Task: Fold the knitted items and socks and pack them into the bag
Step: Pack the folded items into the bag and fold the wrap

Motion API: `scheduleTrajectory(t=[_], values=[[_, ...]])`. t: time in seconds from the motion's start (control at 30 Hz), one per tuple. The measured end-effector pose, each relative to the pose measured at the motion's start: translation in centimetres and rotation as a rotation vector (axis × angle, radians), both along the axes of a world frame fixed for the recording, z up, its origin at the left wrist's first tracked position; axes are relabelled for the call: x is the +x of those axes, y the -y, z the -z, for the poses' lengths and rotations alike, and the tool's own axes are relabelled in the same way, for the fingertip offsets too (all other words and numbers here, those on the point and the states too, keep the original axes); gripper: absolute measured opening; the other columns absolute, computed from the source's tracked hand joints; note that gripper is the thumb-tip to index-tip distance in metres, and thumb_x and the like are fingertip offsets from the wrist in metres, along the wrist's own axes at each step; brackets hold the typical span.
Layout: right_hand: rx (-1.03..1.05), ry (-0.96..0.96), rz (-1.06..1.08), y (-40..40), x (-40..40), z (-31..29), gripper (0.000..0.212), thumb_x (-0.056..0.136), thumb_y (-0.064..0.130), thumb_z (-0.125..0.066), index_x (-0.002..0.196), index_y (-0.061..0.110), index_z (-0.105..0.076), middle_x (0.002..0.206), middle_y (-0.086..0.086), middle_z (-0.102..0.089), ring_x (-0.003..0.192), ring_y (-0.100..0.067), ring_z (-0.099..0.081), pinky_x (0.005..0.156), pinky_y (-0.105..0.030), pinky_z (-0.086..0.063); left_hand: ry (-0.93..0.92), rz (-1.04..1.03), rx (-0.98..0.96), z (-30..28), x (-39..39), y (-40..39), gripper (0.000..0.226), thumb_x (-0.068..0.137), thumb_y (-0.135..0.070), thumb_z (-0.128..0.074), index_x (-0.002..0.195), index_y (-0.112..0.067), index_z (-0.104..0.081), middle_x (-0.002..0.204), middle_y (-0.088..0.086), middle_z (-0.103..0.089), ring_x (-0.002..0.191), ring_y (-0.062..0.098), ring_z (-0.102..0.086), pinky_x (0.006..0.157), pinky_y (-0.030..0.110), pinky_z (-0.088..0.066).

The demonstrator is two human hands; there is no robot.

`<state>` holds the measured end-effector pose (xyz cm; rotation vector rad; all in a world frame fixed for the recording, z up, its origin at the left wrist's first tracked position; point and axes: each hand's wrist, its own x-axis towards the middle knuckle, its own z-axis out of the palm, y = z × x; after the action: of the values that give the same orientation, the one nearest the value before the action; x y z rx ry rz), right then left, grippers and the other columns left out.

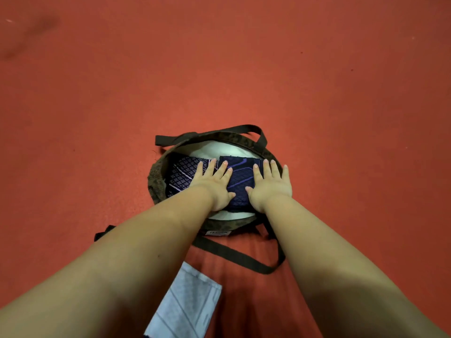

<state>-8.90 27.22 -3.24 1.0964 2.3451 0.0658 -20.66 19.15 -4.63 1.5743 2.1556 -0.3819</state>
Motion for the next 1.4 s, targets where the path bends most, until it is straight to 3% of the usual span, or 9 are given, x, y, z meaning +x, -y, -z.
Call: scheduleTrajectory(t=[0.13,0.23,0.43,0.7,0.83,0.97,1.13,1.27,1.4], values=[[0.027,-0.557,-0.073,5.2,2.1,-0.8,0.059,0.089,0.023,-0.053,0.143,0.007,-0.036,0.152,-0.018,-0.027,0.141,-0.031,-0.026,0.115,-0.047,-0.014,0.258,0.005,0.586,-2.3,0.6,5.3,0.049,0.09,-0.024,-0.05,0.138,-0.013,-0.045,0.144,0.007,-0.044,0.135,0.022,-0.035,0.112,0.031,-0.025],[0.008,-0.799,-0.083,10.6,5.6,0.8,0.047,0.068,0.017,-0.063,0.114,0.007,-0.064,0.118,-0.016,-0.062,0.109,-0.035,-0.059,0.096,-0.047,-0.044,0.388,-0.12,0.577,-3.0,1.4,12.3,0.02,0.088,-0.023,-0.053,0.105,-0.021,-0.063,0.105,-0.003,-0.065,0.101,0.017,-0.059,0.085,0.027,-0.041],[-0.533,-0.582,0.369,20.9,9.6,4.0,0.04,0.092,0.024,-0.05,0.132,0.016,-0.047,0.13,-0.005,-0.053,0.12,-0.023,-0.05,0.099,-0.03,-0.038,0.256,-0.199,-0.18,0.6,2.0,20.4,0.026,0.086,-0.029,-0.051,0.089,-0.007,-0.066,0.103,0.012,-0.067,0.1,0.029,-0.06,0.082,0.033,-0.045],[-0.771,-0.842,1.262,24.5,7.1,6.3,0.077,0.076,0.008,-0.076,0.139,-0.001,-0.033,0.125,-0.017,-0.059,0.113,-0.029,-0.057,0.094,-0.031,-0.043,0.267,-0.384,-0.196,2.8,3.0,21.9,0.022,0.085,-0.015,-0.052,0.096,-0.002,-0.066,0.108,0.015,-0.065,0.101,0.028,-0.061,0.083,0.033,-0.048],[-0.923,-0.85,1.134,24.1,7.0,5.0,0.032,0.079,0.004,-0.072,0.109,0.003,-0.062,0.111,-0.014,-0.068,0.097,-0.025,-0.065,0.086,-0.033,-0.052,0.358,-0.441,-0.22,2.3,2.9,22.2,0.023,0.085,-0.031,-0.063,0.08,-0.009,-0.06,0.105,0.012,-0.066,0.099,0.024,-0.061,0.075,0.028,-0.044],[-1.077,-0.988,1.118,23.2,6.8,2.3,0.014,0.08,0.004,-0.066,0.091,0.012,-0.061,0.097,-0.01,-0.069,0.085,-0.024,-0.065,0.081,-0.04,-0.053,0.772,-0.754,-0.016,1.3,2.6,22.5,0.058,0.072,-0.025,-0.081,0.118,-0.011,-0.048,0.109,-0.004,-0.06,0.107,0.016,-0.058,0.087,0.024,-0.045],[-1.257,-1.13,1.154,19.4,6.7,-1.2,0.05,0.054,0.009,-0.059,0.103,0.004,-0.066,0.104,-0.022,-0.069,0.1,-0.04,-0.064,0.093,-0.053,-0.049,1.395,-0.758,0.042,-1.7,2.8,21.1,0.049,0.075,0.0,-0.073,0.116,-0.023,-0.06,0.114,-0.006,-0.069,0.108,0.009,-0.063,0.097,0.026,-0.046],[-1.241,-1.221,1.209,15.3,6.6,-2.9,0.043,0.068,0.001,-0.053,0.11,-0.001,-0.061,0.11,-0.026,-0.065,0.098,-0.04,-0.062,0.092,-0.053,-0.048,1.467,-0.837,0.148,-2.0,2.5,18.4,0.044,0.072,-0.012,-0.076,0.114,-0.015,-0.061,0.114,0.0,-0.07,0.106,0.016,-0.065,0.096,0.032,-0.048],[-0.992,-1.3,1.132,11.1,5.6,-4.1,0.011,0.083,0.005,-0.055,0.09,0.007,-0.064,0.101,-0.02,-0.068,0.093,-0.034,-0.064,0.09,-0.053,-0.051,1.328,-0.85,0.371,-3.7,1.9,14.1,0.004,0.089,-0.008,-0.061,0.089,-0.009,-0.064,0.083,0.001,-0.073,0.076,0.013,-0.07,0.071,0.029,-0.056]])
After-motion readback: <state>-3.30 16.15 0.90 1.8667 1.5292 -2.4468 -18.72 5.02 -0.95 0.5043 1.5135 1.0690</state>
